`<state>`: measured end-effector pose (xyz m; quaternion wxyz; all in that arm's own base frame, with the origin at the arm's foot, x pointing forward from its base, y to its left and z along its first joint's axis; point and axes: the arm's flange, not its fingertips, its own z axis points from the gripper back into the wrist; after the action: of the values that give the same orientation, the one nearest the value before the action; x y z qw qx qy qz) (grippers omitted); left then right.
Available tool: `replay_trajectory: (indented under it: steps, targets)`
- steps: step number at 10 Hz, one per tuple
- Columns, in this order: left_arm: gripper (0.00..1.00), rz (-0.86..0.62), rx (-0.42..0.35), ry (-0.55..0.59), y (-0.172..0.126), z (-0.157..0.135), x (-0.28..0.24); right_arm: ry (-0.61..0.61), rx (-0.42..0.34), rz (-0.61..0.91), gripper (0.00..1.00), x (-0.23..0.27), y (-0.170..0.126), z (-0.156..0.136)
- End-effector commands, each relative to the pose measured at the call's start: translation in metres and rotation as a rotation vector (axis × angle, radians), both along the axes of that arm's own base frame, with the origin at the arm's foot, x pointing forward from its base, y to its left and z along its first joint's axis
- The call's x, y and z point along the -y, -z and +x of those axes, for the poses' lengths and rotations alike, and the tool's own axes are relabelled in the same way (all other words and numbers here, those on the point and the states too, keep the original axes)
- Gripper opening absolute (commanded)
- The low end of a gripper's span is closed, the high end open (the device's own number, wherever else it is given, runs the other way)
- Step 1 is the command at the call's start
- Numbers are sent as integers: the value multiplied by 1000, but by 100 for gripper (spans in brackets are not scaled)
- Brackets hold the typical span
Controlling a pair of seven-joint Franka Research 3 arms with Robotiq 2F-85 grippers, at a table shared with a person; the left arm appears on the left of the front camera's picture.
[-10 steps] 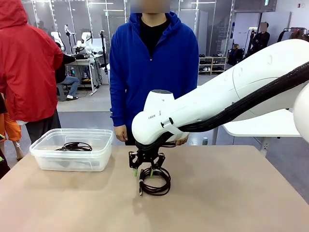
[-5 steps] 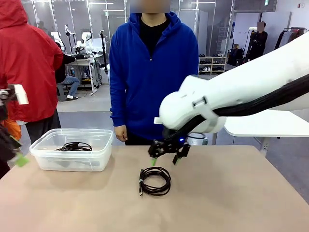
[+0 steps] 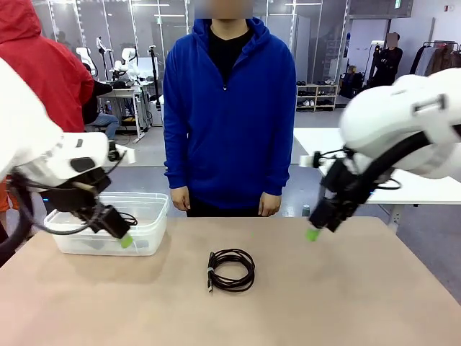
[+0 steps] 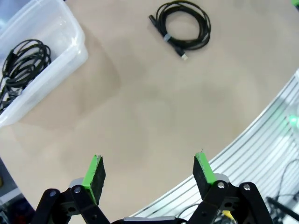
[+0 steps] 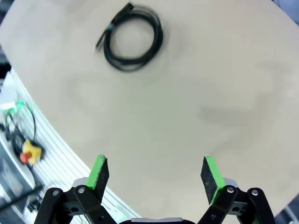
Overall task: Organize and store the cables.
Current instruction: Place the USB Extension Cable into the Organizing box.
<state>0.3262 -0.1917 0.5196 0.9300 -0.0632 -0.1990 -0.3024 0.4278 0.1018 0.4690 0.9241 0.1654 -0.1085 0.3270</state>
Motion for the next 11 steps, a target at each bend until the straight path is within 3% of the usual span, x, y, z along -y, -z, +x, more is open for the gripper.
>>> replay_trajectory:
  steps: [1, 3, 5, 7, 8, 11]
  targets:
    - [95, -16, 9, -68, 0, 11, 30, -117, 60, 16, 100, 47, -2, -13]
    - [95, 20, -7, -161, 7, 18, 73, -267, 138, 56, 100, 85, -3, -29]
    - [95, -21, 38, -290, 20, 31, 102, -376, 253, 61, 100, 123, -2, -50]
    - [95, -34, 34, -335, 29, 46, 111, -462, 356, 89, 100, 167, 1, -68]
    - [95, -43, 28, -340, 35, 52, 114, -482, 387, 76, 100, 187, 3, -75]
    - [95, -36, -19, -386, 64, 79, 130, -381, 497, 164, 100, 235, 9, -91]
